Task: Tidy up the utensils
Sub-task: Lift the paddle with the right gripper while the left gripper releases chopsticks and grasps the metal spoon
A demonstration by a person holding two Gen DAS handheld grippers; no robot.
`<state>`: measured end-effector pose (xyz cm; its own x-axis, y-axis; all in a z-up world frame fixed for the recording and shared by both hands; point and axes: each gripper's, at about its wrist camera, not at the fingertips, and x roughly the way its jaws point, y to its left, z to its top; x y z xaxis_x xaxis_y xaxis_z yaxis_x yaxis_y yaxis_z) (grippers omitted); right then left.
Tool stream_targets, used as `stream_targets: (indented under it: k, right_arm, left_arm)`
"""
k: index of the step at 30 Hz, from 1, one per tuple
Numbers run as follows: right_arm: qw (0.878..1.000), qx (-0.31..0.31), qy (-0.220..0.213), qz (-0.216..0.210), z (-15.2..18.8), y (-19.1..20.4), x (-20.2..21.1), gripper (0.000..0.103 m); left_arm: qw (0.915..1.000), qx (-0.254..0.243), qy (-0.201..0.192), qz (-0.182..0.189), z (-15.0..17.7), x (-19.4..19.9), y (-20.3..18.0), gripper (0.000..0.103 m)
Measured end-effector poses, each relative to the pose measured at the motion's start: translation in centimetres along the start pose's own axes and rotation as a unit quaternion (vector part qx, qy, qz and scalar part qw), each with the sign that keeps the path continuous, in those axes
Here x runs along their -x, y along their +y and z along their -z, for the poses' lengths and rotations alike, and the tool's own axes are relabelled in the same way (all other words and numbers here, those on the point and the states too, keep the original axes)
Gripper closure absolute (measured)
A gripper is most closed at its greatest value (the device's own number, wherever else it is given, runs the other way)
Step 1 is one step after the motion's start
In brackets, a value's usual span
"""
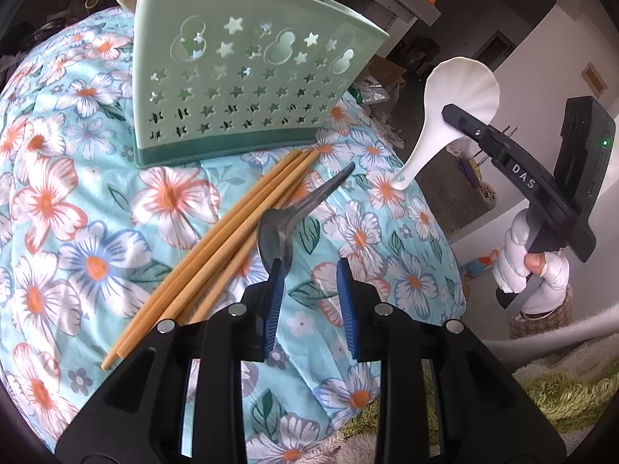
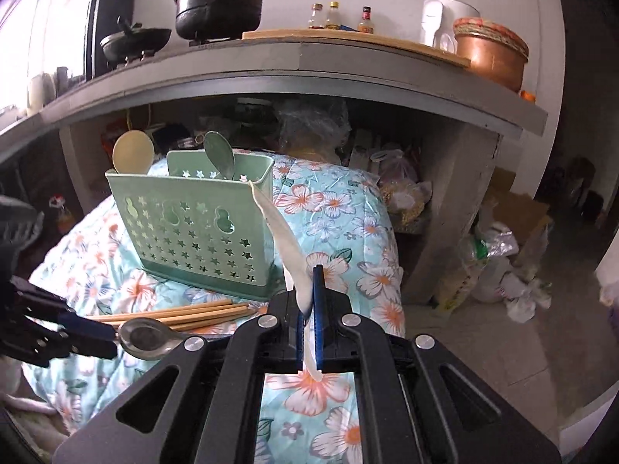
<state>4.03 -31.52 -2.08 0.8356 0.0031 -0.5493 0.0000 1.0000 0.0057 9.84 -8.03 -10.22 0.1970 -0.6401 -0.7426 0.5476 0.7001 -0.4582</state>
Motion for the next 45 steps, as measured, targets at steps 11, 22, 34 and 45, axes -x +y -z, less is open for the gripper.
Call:
stream_targets:
  k: [11,22,34,45]
  right_arm:
    - [0.996,-0.081,0.012,-0.043,1.6,-1.5,1.0,0.099]
    - [0.995,-0.085,0.025,-0.049,2.2,-1.4,0.1,0.099]
    - [0.994,-0.09,0.027,-0.052,2.5,-1.7,-0.2,0.099]
    - [0.994,-0.093,0.027,-0.049,2.6,-2.0,-0.2,0.099]
  left_arm:
    - [0.9991,0.034,0.025,-0.003,0.6,-1.9,1.0,0.065]
    - [0.993,0.115,0.004,0.025,0.4,-3.5,3.2,0.065]
    - [0.9833,0.181,-0.014,0.008,0.3,-3.4,4.6,0.089]
    - [0.9883,0.144,-0.041,-0.028,0.0,-1.7,3.1,0.101]
